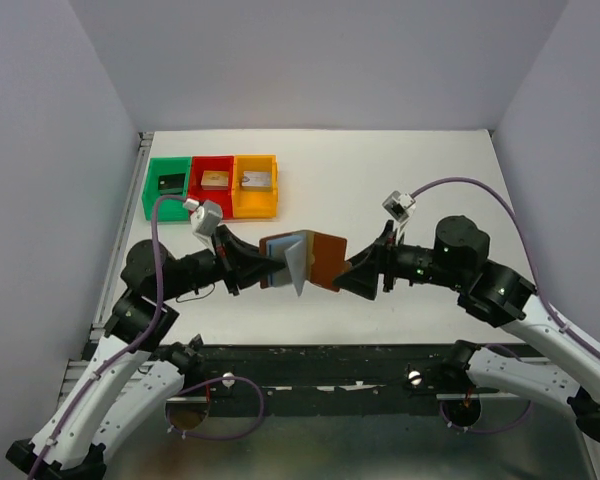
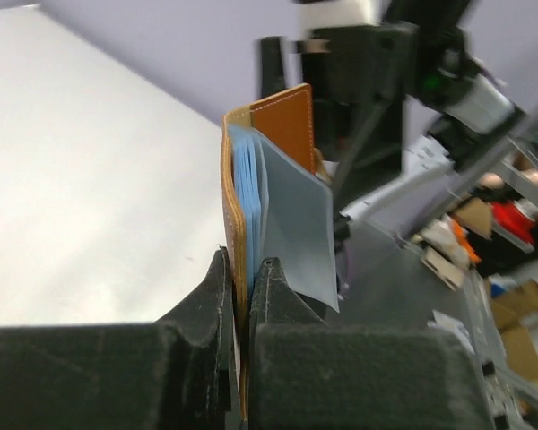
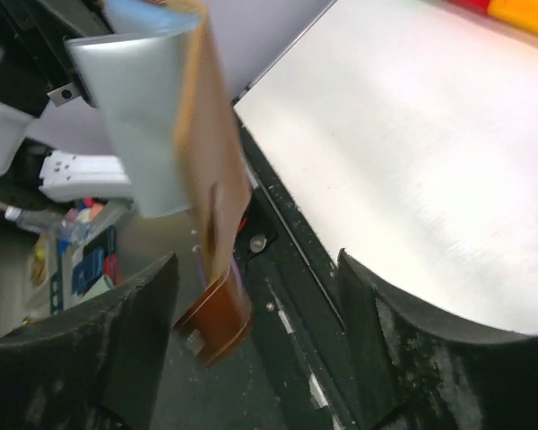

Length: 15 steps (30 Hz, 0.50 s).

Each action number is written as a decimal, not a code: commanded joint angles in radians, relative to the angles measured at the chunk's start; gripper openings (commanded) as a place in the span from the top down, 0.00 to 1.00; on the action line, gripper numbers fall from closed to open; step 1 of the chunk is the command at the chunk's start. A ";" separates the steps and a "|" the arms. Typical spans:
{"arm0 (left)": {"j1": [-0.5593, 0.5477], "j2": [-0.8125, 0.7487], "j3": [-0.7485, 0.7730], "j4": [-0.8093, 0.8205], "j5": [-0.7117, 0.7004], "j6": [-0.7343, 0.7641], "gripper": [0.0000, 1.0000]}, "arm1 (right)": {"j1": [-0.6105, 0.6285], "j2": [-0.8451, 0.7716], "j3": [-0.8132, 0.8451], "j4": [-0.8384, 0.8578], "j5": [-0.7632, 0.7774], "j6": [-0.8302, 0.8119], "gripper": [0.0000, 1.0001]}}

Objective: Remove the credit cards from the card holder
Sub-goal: Place the card holder at the center of the board.

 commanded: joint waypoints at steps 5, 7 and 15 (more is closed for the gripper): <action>-0.026 0.178 0.245 -0.684 -0.559 0.090 1.00 | 0.002 0.010 0.171 -0.240 0.277 -0.093 0.05; -0.077 0.202 0.274 -0.723 -0.691 0.073 1.00 | 0.010 0.041 0.191 -0.253 0.315 -0.087 0.05; -0.226 0.360 0.452 -0.836 -0.963 0.029 1.00 | 0.114 0.171 0.274 -0.260 0.499 -0.096 0.07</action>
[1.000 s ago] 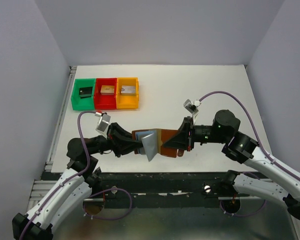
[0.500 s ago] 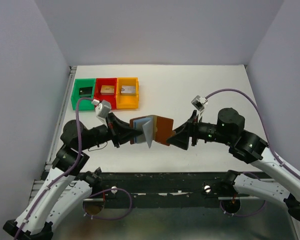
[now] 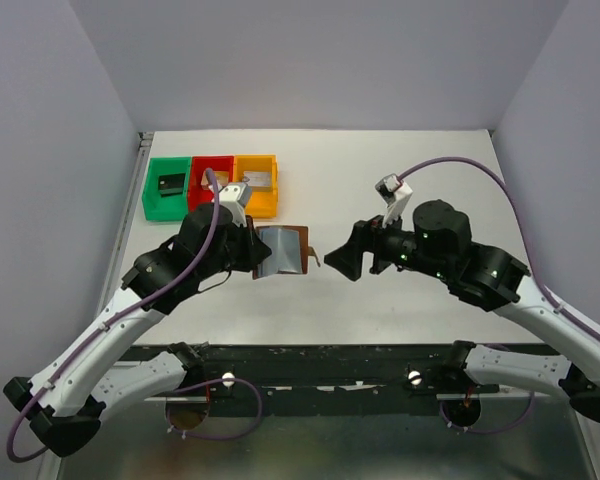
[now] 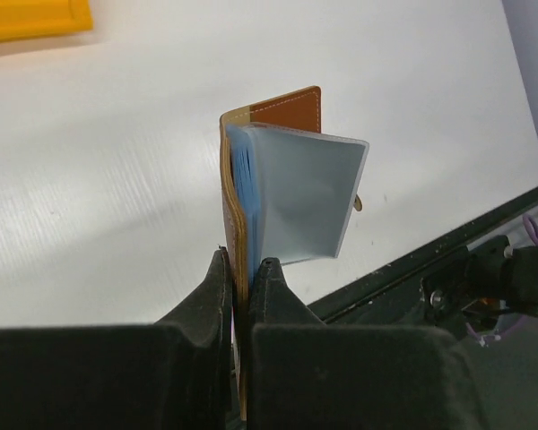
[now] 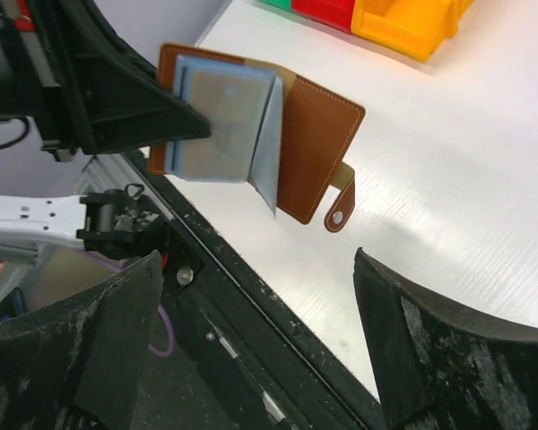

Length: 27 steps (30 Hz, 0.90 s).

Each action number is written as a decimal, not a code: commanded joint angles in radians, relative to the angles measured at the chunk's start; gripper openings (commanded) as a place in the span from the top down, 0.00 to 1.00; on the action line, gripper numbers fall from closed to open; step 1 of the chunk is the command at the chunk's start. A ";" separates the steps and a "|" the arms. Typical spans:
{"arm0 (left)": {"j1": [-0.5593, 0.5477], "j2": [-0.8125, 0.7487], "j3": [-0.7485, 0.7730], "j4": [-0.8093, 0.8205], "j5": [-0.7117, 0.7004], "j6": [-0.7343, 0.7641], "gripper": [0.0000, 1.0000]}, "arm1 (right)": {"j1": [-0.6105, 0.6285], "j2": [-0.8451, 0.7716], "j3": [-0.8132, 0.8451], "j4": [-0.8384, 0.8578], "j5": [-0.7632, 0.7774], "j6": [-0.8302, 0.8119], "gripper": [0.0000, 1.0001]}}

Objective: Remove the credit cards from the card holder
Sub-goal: Place the card holder at the center of the board.

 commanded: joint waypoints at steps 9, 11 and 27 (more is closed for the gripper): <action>-0.096 0.043 0.089 0.083 -0.042 -0.034 1.00 | 0.106 0.128 0.051 0.046 0.155 -0.034 0.09; -0.096 0.011 0.054 0.137 0.030 -0.021 1.00 | 0.106 0.121 0.042 0.044 0.164 -0.046 0.08; -0.096 -0.086 -0.023 0.283 0.260 0.009 1.00 | 0.069 0.059 -0.029 0.046 0.172 -0.003 0.00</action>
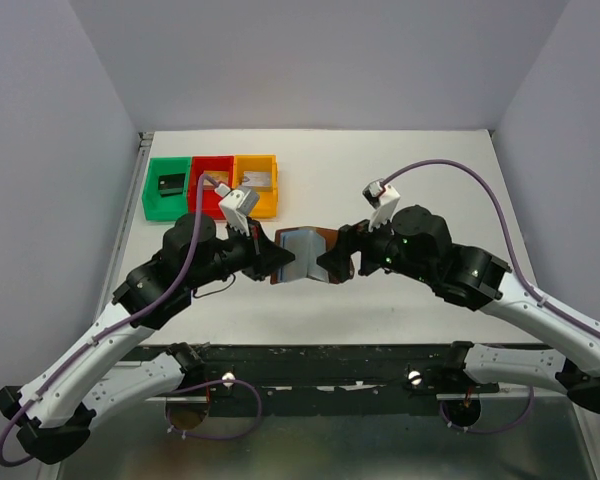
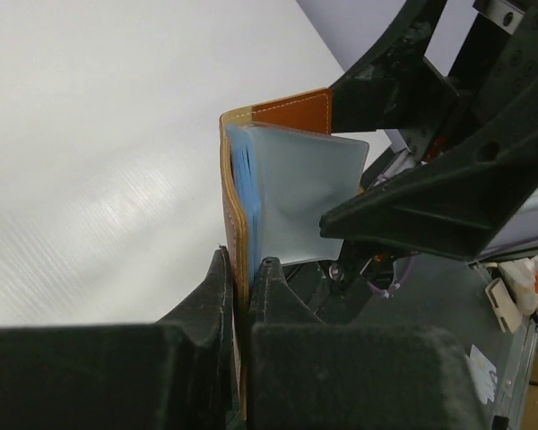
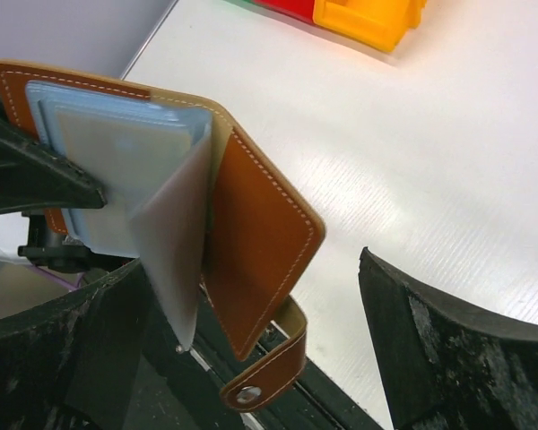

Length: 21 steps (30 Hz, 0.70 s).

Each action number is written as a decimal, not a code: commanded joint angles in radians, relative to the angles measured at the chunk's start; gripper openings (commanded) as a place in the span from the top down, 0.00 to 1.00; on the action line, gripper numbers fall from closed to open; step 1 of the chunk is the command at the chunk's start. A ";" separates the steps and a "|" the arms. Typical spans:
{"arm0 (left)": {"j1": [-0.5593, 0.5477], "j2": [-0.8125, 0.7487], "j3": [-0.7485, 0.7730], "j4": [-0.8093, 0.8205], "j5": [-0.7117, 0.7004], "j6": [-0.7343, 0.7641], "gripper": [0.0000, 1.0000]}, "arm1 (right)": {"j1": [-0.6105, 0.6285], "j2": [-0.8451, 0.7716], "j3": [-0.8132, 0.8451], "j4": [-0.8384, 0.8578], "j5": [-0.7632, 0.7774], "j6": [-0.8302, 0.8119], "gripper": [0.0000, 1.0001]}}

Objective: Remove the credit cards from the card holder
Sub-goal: Place the card holder at the center of the board.

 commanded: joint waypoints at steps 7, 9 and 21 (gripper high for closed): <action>0.000 -0.063 -0.023 0.113 0.107 0.021 1.00 | -0.065 -0.075 -0.086 0.099 -0.154 0.035 0.05; -0.002 -0.069 -0.028 0.124 0.117 0.021 1.00 | -0.076 -0.086 -0.103 0.134 -0.196 0.039 0.09; 0.001 -0.098 -0.083 0.199 0.171 0.026 1.00 | -0.122 -0.115 -0.164 0.306 -0.429 0.095 0.79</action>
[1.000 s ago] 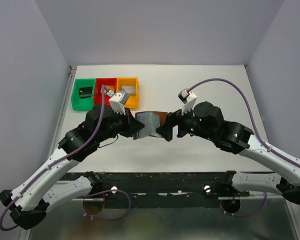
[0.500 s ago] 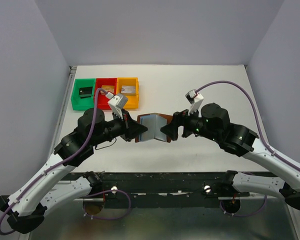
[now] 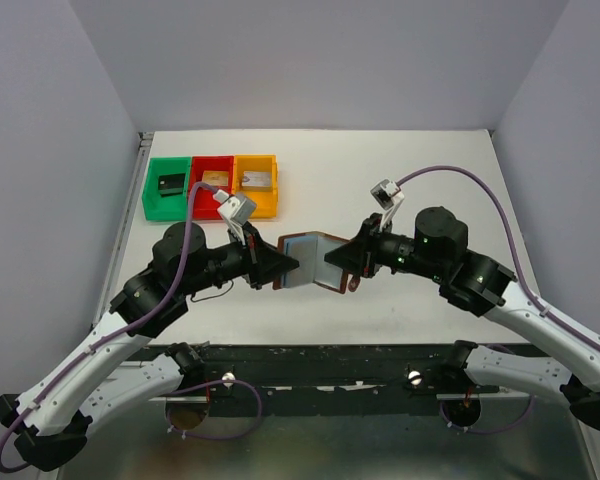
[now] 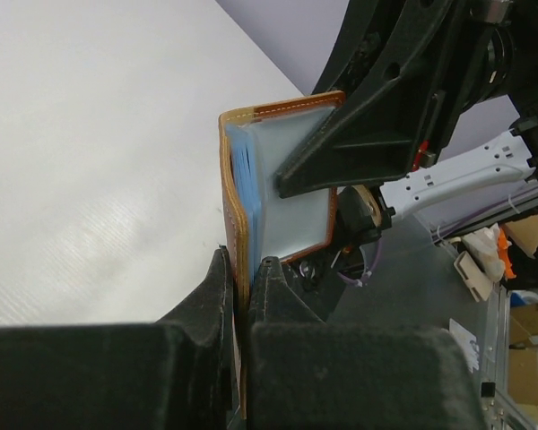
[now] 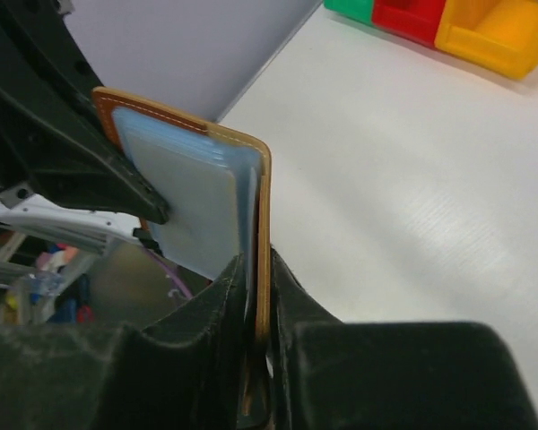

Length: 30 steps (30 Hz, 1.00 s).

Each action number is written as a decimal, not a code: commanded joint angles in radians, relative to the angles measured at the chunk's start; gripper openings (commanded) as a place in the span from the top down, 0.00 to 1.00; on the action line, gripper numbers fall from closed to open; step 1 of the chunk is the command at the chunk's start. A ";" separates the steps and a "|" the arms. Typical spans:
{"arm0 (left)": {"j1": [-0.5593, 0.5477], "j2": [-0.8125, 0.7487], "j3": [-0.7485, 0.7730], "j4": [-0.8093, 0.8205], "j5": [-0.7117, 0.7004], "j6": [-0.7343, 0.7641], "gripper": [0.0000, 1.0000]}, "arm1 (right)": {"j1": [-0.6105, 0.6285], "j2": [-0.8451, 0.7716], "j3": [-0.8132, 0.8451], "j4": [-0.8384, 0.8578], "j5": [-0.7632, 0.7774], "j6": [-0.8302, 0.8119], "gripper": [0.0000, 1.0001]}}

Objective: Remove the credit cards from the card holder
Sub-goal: Place the card holder at the center of the board.

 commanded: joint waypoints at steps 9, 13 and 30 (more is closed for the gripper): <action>0.008 -0.055 -0.006 0.054 0.022 0.051 0.69 | -0.057 -0.050 -0.059 0.116 -0.182 0.062 1.00; 0.009 -0.064 -0.010 0.051 0.032 0.063 0.60 | -0.084 -0.060 -0.091 0.171 -0.236 0.099 1.00; 0.011 -0.157 -0.099 0.138 0.098 0.100 0.67 | -0.138 -0.078 -0.159 0.330 -0.353 0.199 0.99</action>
